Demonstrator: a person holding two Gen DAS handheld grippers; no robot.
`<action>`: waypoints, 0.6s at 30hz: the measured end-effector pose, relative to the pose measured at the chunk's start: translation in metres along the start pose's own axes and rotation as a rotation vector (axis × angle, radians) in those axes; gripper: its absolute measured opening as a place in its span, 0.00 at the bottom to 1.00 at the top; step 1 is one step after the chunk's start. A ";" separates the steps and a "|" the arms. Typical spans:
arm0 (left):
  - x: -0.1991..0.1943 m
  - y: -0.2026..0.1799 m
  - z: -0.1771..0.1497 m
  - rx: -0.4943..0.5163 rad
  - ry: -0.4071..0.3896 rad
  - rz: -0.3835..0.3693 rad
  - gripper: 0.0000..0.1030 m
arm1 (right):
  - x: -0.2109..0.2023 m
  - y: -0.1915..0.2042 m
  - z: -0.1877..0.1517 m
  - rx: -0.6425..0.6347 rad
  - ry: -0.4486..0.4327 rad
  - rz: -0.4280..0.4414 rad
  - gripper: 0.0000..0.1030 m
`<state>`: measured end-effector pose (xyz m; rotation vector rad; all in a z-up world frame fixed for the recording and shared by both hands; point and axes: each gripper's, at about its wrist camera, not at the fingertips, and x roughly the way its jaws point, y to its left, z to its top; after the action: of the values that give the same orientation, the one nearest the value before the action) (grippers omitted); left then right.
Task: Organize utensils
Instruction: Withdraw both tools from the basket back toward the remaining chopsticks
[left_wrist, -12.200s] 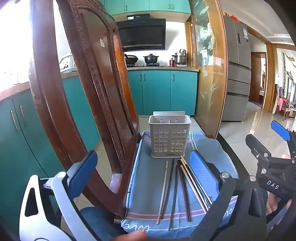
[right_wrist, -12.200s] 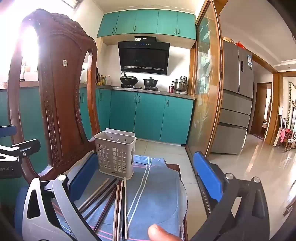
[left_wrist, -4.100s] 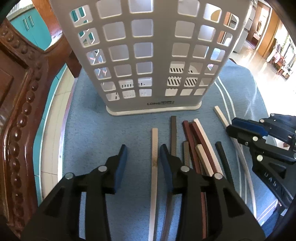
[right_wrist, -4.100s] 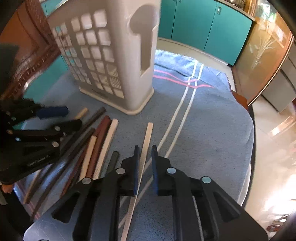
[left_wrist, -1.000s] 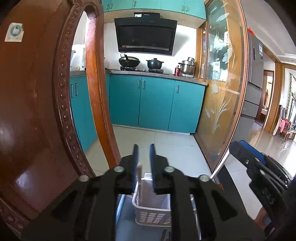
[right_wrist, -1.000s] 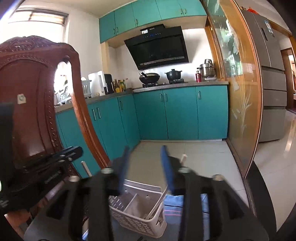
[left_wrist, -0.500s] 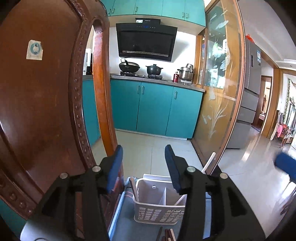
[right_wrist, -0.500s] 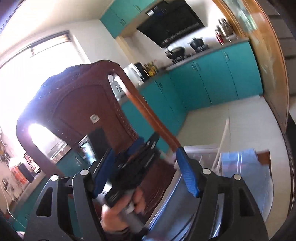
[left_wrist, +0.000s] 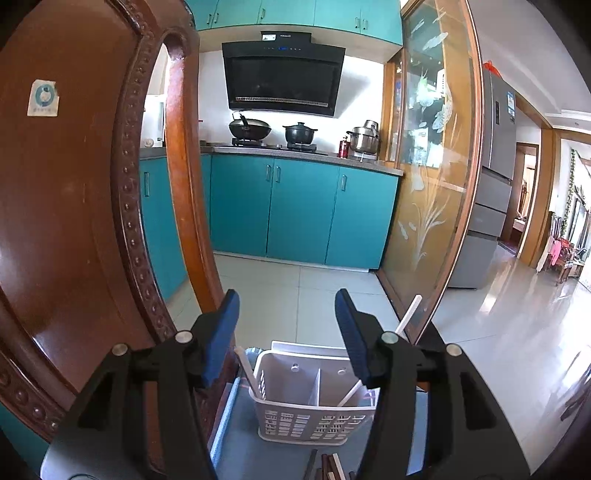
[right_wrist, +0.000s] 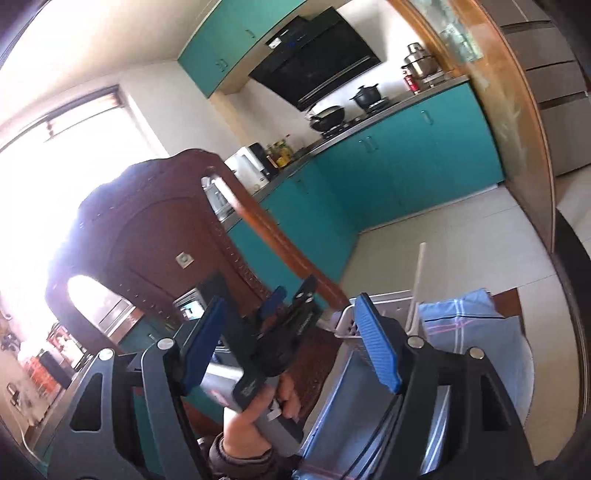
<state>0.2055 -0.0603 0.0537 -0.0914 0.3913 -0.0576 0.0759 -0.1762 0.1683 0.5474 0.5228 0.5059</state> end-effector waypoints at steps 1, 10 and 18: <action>0.000 0.001 0.001 -0.002 -0.001 0.000 0.53 | -0.001 -0.002 0.000 0.009 0.001 0.001 0.69; -0.003 0.002 0.000 0.000 -0.010 0.009 0.55 | 0.001 0.006 -0.007 -0.026 0.036 0.056 0.69; -0.006 0.001 -0.002 0.013 -0.021 0.015 0.60 | 0.014 0.006 -0.011 -0.005 0.099 0.055 0.69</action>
<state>0.1991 -0.0593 0.0544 -0.0758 0.3701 -0.0441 0.0785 -0.1595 0.1594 0.5346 0.6015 0.5889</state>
